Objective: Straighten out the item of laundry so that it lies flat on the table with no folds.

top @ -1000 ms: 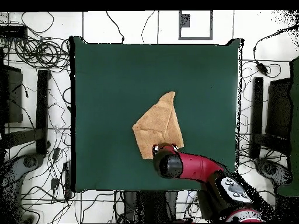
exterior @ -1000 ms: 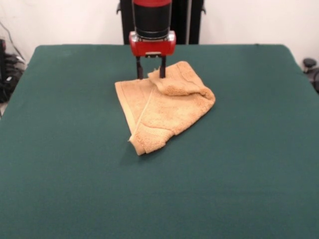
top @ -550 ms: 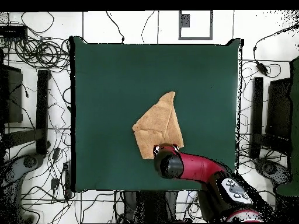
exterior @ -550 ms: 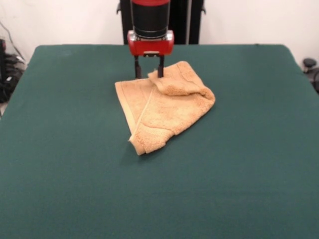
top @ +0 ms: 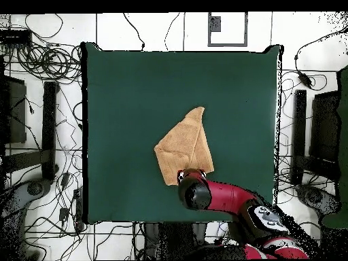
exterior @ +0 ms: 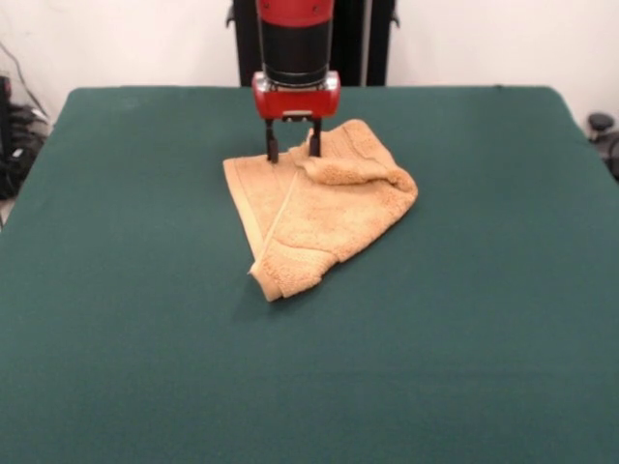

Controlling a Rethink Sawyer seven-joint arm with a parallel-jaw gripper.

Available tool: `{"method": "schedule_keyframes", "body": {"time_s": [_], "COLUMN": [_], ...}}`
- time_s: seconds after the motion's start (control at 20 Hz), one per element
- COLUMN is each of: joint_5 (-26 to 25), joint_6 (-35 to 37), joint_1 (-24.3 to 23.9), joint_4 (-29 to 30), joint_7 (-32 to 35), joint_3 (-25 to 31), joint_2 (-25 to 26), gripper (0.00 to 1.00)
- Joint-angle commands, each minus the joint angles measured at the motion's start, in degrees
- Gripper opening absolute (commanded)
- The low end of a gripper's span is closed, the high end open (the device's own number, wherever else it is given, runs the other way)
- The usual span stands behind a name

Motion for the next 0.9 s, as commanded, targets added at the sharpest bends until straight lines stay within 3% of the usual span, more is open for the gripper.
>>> {"method": "schedule_keyframes", "body": {"time_s": [0.05, 0.9], "joint_5": [0.5, 1.1], "joint_6": [-4.0, -7.3], "joint_1": [3.6, 6.3], "joint_4": [-1.5, -0.4], "joint_7": [10.4, 10.8], "joint_3": [0.8, -1.7], "joint_2": [5.1, 2.9], "gripper": [1.00, 1.00]}}
